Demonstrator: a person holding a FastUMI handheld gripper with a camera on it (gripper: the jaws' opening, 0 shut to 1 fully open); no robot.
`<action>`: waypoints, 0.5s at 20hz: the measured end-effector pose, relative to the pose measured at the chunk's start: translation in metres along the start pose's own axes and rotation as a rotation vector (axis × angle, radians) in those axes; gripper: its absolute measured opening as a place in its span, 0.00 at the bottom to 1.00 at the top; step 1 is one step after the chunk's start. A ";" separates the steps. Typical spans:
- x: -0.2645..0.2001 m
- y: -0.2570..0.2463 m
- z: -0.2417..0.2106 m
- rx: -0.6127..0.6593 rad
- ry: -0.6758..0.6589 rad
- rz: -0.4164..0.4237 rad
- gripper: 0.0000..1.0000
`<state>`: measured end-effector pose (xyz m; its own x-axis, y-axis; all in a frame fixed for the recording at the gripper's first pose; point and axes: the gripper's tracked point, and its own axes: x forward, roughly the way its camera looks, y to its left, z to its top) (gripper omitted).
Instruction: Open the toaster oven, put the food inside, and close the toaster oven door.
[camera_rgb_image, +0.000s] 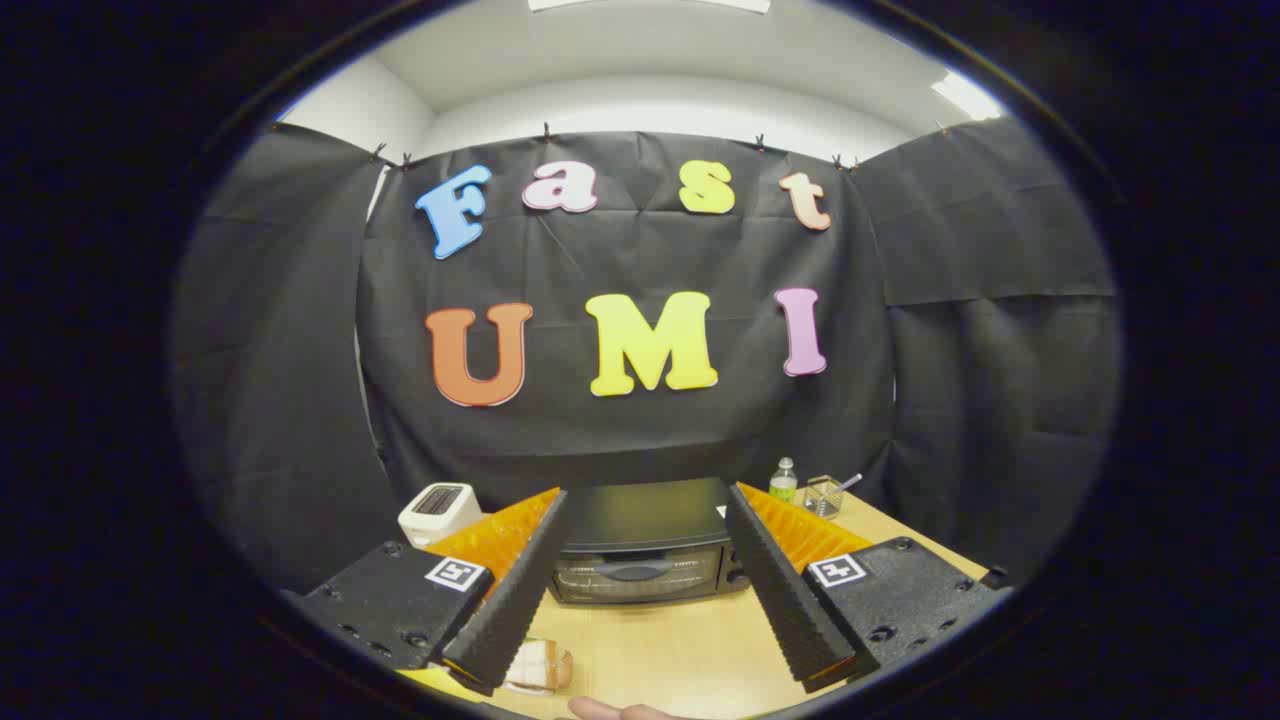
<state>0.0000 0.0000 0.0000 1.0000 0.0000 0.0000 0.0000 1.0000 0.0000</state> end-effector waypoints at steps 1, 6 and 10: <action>0.000 -0.003 0.002 -0.001 -0.008 -0.004 1.00; 0.011 -0.013 0.011 -0.036 -0.058 -0.016 1.00; 0.022 -0.014 0.008 -0.030 -0.063 0.010 1.00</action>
<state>0.0220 -0.0137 0.0084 0.9980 0.0111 0.0625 -0.0092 0.9995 -0.0307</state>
